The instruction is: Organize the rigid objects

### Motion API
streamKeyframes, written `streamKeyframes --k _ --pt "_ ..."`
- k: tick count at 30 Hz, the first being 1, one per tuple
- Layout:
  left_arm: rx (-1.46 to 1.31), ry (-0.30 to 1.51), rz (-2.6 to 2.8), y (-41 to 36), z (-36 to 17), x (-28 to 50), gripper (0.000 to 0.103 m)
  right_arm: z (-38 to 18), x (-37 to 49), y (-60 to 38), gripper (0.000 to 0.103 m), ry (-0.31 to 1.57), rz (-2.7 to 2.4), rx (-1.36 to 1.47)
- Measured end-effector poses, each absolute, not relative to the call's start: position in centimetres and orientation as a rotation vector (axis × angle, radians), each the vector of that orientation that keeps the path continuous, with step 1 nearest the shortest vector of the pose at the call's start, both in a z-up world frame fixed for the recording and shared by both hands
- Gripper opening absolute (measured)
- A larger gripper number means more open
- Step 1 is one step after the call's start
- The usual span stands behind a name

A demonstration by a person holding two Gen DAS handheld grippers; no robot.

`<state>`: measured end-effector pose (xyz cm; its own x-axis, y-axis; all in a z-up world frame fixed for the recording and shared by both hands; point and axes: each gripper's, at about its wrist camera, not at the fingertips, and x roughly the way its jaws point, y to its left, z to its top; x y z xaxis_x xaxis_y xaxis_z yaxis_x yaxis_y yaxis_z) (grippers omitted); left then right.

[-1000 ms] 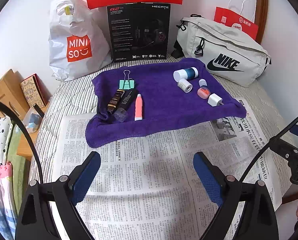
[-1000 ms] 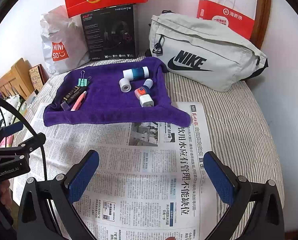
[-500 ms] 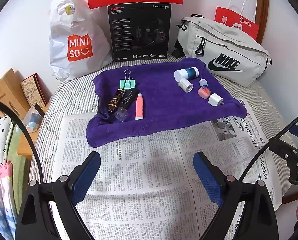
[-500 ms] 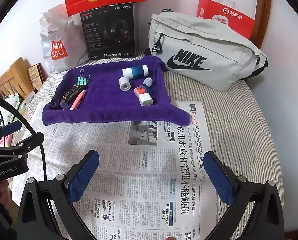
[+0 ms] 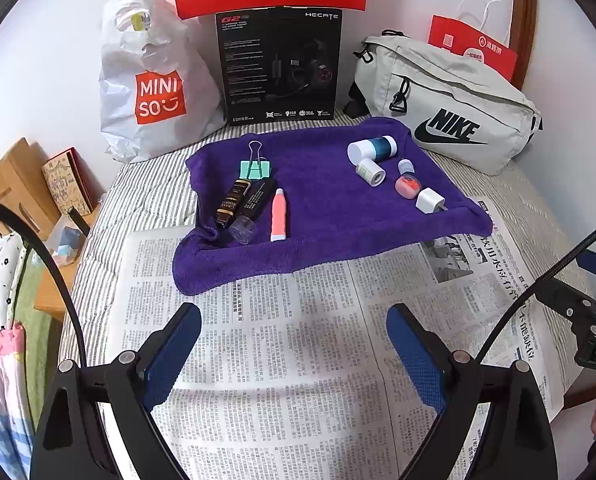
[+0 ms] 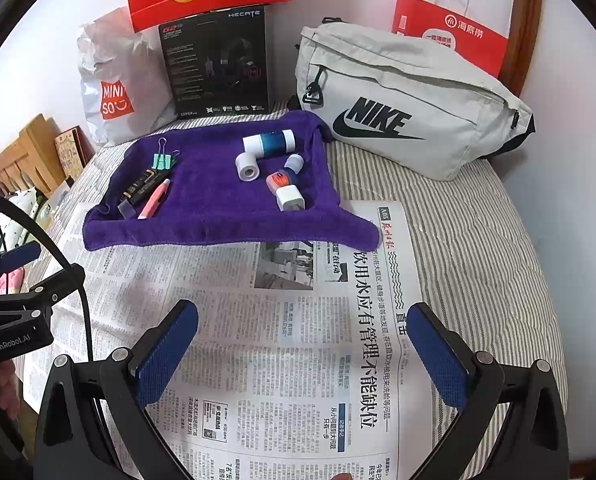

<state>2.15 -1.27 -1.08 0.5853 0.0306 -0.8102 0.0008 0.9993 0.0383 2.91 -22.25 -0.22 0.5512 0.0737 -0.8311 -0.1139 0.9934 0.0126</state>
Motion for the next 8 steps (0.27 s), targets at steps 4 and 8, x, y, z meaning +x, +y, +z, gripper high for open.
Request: streamKeyframes --k 4,8 --pt "0.041 0.941 0.021 -1.23 -1.02 2.16 0.099 -0.22 2.94 -22.14 0.103 0.981 0.113 -0.046" --pt "0.042 0.928 0.023 -1.34 -0.81 2.07 0.1 -0.48 2.96 -22.1 0.103 0.987 0.112 -0.049"
